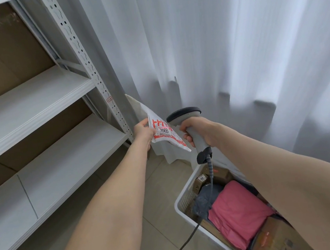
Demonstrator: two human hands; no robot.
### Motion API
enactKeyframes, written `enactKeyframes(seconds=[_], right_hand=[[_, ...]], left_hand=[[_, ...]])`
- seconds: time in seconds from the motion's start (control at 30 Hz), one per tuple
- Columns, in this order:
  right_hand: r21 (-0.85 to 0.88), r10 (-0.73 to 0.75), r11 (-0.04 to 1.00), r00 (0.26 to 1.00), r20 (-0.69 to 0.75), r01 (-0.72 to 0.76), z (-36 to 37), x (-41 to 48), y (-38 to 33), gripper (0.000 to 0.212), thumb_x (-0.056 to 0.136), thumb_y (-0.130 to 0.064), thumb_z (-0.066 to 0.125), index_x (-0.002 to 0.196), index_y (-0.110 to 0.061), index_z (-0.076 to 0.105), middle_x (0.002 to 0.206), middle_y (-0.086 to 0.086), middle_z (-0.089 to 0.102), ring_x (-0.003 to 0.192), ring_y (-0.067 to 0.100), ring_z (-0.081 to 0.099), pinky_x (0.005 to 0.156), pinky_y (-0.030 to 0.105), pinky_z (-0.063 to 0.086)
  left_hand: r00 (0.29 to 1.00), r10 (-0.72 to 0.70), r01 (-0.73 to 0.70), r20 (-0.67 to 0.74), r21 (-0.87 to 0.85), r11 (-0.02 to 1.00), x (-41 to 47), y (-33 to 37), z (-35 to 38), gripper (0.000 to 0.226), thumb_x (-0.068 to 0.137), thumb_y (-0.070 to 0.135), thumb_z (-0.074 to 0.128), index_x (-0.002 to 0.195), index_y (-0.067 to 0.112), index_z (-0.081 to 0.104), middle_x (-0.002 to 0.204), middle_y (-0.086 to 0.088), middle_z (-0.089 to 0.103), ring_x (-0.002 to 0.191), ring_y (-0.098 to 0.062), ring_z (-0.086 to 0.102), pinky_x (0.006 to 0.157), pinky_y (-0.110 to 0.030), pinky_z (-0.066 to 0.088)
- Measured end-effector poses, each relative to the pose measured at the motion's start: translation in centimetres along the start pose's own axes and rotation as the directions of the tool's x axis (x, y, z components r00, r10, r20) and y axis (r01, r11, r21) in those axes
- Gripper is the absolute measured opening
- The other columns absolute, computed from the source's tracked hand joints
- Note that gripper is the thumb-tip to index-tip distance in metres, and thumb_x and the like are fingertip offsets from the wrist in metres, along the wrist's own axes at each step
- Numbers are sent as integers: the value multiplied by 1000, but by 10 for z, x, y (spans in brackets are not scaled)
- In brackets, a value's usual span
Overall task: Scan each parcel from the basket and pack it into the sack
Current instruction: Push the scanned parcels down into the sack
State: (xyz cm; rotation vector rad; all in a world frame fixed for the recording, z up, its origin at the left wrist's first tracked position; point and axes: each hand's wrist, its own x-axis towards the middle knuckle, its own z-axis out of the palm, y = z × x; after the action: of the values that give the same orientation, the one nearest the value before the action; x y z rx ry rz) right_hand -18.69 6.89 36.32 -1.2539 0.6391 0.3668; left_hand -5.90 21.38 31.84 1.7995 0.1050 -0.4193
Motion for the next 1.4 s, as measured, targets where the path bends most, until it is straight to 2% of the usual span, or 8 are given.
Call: enactKeyframes(seconds=[0.2,0.37,0.53,0.8,0.93,1.17,1.33,1.4], right_hand=[[25,32,999,999,11,-32,6,-5,-7,11,95,-16,50,90,-6,54,49,5,61,35,11,53,40,18,45],[34,15,999,999,-46,-13,16,-3,-11,11,92,-12,50,85,-5,54,47,5,54,33,12,48,40,18,44],[63,13,998,998,-64,-9,27,-3,-13,13,93,-11,47,83,-5,52,44,5,52,31,13,46,38,17,43],[76,24,997,999,-30,-22,41,0,-13,13,95,-15,48,85,-7,52,48,5,57,34,12,50,39,18,44],[84,23,996,999,-39,-19,50,3,-12,13,95,-15,49,85,-7,51,48,5,58,35,12,52,40,18,44],[64,26,998,995,-95,-20,63,8,-9,12,94,-16,52,88,-6,54,48,5,58,35,11,51,40,17,45],[57,31,998,996,-86,-26,71,8,-4,14,94,-15,51,84,-6,53,46,4,58,33,11,52,39,17,44],[66,34,997,997,-74,-29,73,8,-1,14,95,-15,50,83,-7,53,46,4,58,34,12,52,39,17,44]], left_hand=[[1000,20,-20,-22,9,1000,0,1,-2,45,90,-3,58,131,15,55,119,-8,65,101,-24,67,68,-32,60],[999,21,-21,-27,-19,1000,2,3,-6,45,90,-4,57,131,15,55,121,-8,64,104,-25,66,70,-32,59],[1000,16,-16,-26,-27,1000,6,3,-13,43,91,-3,56,131,15,56,122,-9,64,104,-26,66,80,-40,59],[1000,14,-15,-28,-33,999,12,2,-28,39,93,-1,55,127,16,58,118,-7,64,101,-25,67,73,-35,60],[1000,14,-15,-19,-32,999,14,1,-35,41,93,-3,54,129,17,58,117,-6,65,96,-22,67,61,-27,59],[1000,12,-12,-2,-34,999,18,-1,-44,37,94,0,53,126,17,59,118,-6,65,100,-23,67,62,-26,58],[1000,4,-5,-18,-36,999,14,-6,-49,42,93,-3,52,130,16,57,121,-8,64,102,-25,66,70,-32,59],[999,11,-12,-30,-38,999,10,-9,-52,44,94,-4,51,132,17,55,120,-7,63,93,-22,67,63,-29,59]])
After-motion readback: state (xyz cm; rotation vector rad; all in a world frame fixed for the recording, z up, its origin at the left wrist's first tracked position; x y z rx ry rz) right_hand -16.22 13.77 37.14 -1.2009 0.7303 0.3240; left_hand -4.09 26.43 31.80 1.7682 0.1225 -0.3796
